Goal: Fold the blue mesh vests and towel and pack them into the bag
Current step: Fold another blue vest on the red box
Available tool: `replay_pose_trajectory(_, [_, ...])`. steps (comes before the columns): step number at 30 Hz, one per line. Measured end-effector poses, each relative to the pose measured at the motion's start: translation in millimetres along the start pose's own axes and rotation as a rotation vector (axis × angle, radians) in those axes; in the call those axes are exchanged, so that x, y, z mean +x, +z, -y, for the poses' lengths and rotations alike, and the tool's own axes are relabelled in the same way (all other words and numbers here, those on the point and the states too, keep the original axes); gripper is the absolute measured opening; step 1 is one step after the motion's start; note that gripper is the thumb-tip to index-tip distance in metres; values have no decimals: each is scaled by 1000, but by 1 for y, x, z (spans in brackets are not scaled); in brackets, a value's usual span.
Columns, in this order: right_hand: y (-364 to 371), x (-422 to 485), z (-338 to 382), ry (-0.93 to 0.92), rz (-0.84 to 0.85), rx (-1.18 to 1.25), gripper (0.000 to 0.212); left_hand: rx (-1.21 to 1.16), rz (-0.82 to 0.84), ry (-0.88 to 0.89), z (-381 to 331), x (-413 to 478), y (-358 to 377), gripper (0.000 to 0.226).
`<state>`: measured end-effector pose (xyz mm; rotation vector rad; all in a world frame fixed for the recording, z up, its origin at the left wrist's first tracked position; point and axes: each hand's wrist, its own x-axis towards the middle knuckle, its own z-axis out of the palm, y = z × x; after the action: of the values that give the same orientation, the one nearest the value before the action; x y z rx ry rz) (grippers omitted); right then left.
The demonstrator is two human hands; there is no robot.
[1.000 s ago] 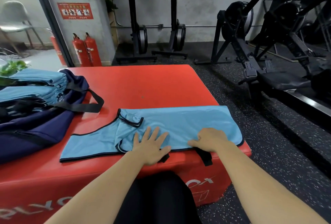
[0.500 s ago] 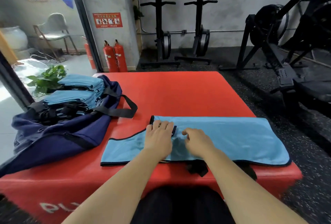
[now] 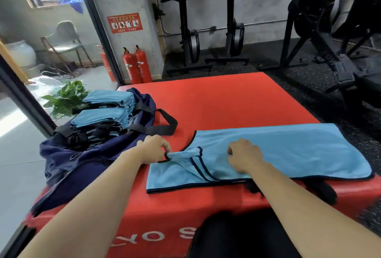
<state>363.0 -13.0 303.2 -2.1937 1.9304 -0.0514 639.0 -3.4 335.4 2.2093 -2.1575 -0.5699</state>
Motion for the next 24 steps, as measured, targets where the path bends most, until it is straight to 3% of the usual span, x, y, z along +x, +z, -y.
replay_pose_trajectory(2, [3,0,13,-26,-34,6,33,-135,-137,-16,15,-5,0,43])
replay_pose_trajectory(5, [12,-5,35,-96,-40,10,41,-234,-267,-108,19,-13,1,19])
replay_pose_trajectory(7, [19,-10,46,-113,-22,-16,49,-168,-241,-142,9,-28,3,19])
replay_pose_trajectory(10, [26,-15,54,-83,-33,-11,54,-88,-168,-87,-15,-54,14,38])
replay_pose_trajectory(13, [28,-19,57,-64,-54,2,54,-215,-47,-42,-37,-67,43,40])
replay_pose_trajectory(18, [28,-22,58,-57,-38,8,54,-243,-304,-322,-31,-54,54,34])
replay_pose_trajectory(22, [31,-25,60,-56,-43,0,52,-265,-230,-416,-21,-56,48,15])
replay_pose_trajectory(24, [31,-26,60,-54,-45,1,51,-525,-249,-451,-18,-51,46,15])
